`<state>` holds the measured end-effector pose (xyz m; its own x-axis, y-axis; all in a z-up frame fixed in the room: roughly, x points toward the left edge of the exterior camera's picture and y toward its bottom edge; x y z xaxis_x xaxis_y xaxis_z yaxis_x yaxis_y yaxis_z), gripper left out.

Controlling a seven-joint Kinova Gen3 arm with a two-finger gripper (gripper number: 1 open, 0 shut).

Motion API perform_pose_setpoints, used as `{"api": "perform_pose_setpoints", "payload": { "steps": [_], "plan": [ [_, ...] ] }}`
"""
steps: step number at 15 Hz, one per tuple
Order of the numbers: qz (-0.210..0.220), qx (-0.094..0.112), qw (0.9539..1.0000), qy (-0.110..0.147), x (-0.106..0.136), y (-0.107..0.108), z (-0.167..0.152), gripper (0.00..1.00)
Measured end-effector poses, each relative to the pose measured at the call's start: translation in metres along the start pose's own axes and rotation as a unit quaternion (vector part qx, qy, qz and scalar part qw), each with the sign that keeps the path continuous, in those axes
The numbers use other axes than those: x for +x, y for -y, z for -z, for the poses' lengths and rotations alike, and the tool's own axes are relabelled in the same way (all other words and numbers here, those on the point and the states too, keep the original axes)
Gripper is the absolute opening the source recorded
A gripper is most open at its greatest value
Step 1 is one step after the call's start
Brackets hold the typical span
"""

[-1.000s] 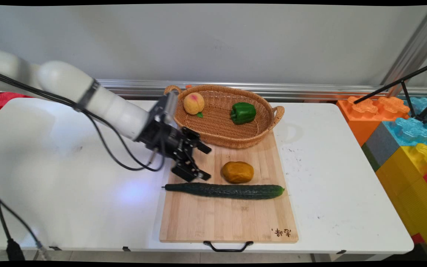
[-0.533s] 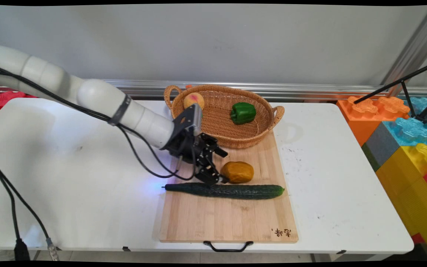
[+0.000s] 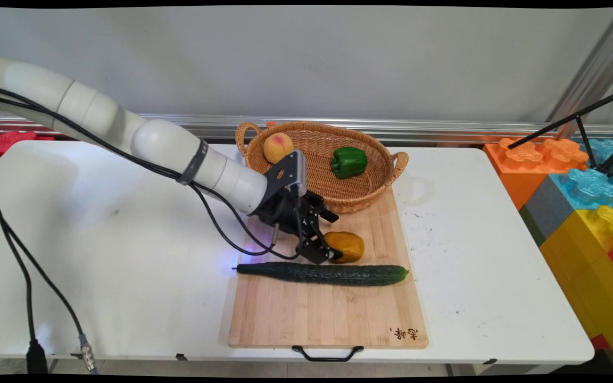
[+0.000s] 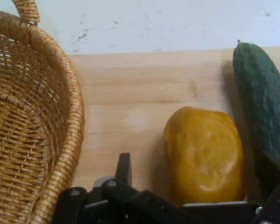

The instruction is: Pick up the potato from the cutting board, then place the picked object in the vegetable basket

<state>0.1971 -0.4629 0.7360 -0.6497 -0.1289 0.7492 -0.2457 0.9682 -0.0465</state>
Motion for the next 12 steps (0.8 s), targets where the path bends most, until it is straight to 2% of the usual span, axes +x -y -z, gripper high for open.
{"api": "perform_pose_setpoints", "payload": {
  "steps": [4,5,12],
  "plan": [
    [-0.001,0.002,1.0,0.007,0.0027,-0.0012,-0.0064,1.0],
    [-0.001,0.001,1.0,0.009,0.0035,-0.002,-0.0072,0.0],
    [0.001,-0.01,0.9996,0.026,0.0075,-0.0085,0.0,0.0]
  ]
}}
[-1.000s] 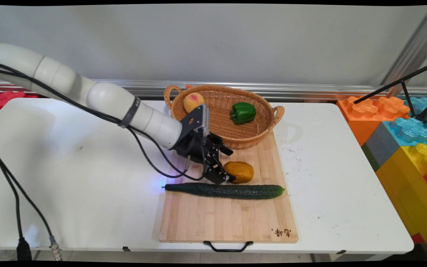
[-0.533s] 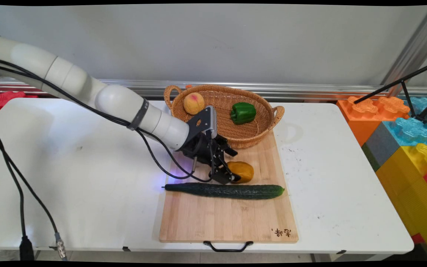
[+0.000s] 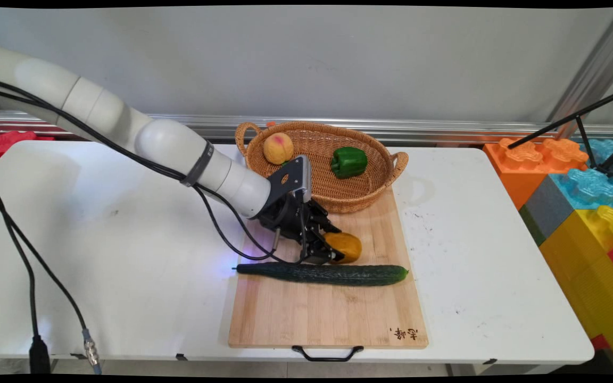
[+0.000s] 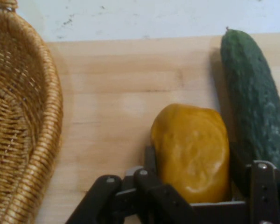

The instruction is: Place the picked object in the vegetable basket

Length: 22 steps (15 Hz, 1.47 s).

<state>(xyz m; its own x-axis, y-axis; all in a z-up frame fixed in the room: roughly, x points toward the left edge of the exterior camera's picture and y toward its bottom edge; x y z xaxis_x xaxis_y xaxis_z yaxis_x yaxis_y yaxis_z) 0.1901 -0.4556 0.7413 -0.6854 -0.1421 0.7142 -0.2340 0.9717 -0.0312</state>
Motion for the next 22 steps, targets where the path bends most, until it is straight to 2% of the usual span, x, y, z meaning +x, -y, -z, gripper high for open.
{"api": "perform_pose_setpoints", "payload": {
  "steps": [6,10,14,16,19,22],
  "plan": [
    [0.008,-0.009,0.9999,-0.01,0.024,-0.008,0.029,0.0],
    [0.009,0.001,0.9996,-0.026,0.058,-0.006,0.062,0.0],
    [0.014,0.033,0.999,-0.027,0.087,0.011,0.094,0.0],
    [0.022,0.06,0.9977,-0.021,0.095,0.031,0.11,0.0],
    [0.037,0.089,0.9953,-0.006,0.094,0.059,0.122,0.0],
    [0.052,0.1,0.9936,0.014,0.084,0.083,0.121,0.0]
  ]
}}
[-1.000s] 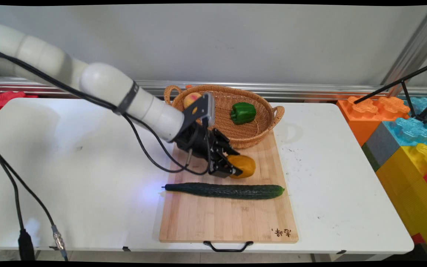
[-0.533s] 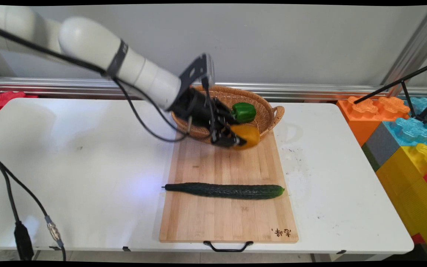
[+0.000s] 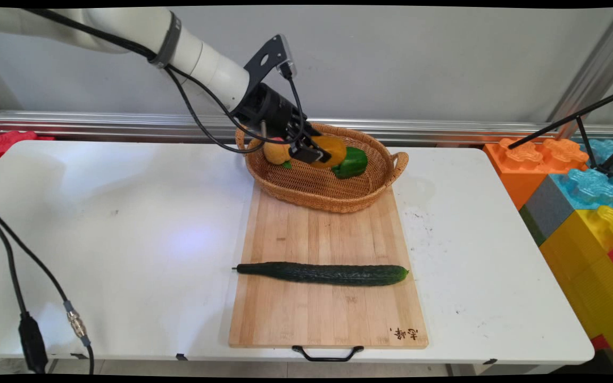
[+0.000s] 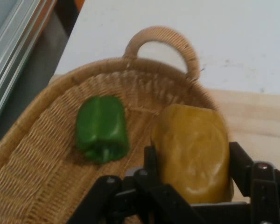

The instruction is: Place the picked object in the vegetable basket

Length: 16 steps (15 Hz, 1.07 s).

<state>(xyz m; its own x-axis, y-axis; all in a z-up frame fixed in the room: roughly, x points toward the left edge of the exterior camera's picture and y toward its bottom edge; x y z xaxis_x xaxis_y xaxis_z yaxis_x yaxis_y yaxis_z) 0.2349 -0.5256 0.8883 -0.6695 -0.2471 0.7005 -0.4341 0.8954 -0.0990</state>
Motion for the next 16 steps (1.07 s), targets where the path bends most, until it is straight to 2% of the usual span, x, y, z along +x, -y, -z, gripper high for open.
{"api": "perform_pose_setpoints", "payload": {
  "steps": [5,8,11,16],
  "plan": [
    [0.015,0.006,0.9994,0.029,-0.019,0.03,-0.027,0.0],
    [0.03,-0.001,0.9983,0.05,-0.035,0.045,-0.049,0.0],
    [0.039,-0.013,0.9969,0.067,-0.045,0.051,-0.063,0.0],
    [0.039,-0.02,0.9955,0.084,-0.056,0.059,-0.078,0.0]
  ]
}}
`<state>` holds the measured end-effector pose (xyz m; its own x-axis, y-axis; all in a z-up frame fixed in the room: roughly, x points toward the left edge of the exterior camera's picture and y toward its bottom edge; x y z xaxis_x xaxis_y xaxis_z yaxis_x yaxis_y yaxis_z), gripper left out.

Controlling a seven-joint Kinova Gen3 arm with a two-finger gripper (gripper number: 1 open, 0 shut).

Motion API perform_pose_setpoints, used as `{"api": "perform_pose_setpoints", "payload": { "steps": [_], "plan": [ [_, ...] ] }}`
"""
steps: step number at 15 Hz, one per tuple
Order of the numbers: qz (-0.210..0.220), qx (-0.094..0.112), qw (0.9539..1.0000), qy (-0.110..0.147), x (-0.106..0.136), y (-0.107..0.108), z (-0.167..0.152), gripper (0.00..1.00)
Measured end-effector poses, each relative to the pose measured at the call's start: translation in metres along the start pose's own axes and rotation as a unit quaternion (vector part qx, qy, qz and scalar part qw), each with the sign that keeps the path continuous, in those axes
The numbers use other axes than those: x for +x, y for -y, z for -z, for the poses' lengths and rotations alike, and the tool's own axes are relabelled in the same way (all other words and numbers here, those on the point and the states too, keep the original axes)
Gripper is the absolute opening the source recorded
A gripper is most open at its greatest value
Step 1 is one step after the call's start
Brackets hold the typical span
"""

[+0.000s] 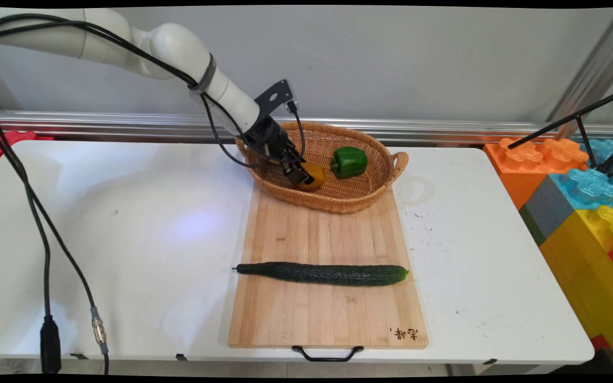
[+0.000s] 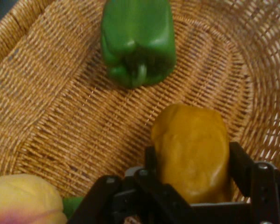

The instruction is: Place the picked object in the vegetable basket

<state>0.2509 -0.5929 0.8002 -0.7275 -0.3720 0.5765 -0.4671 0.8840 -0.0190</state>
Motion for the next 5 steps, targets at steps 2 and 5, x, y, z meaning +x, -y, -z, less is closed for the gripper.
{"api": "perform_pose_setpoints", "payload": {
  "steps": [2,5],
  "plan": [
    [-0.006,0.0,0.9999,0.008,-0.0031,0.0026,-0.0053,1.0],
    [-0.014,-0.004,0.9998,0.011,-0.0015,0.001,-0.009,1.0]
  ]
}}
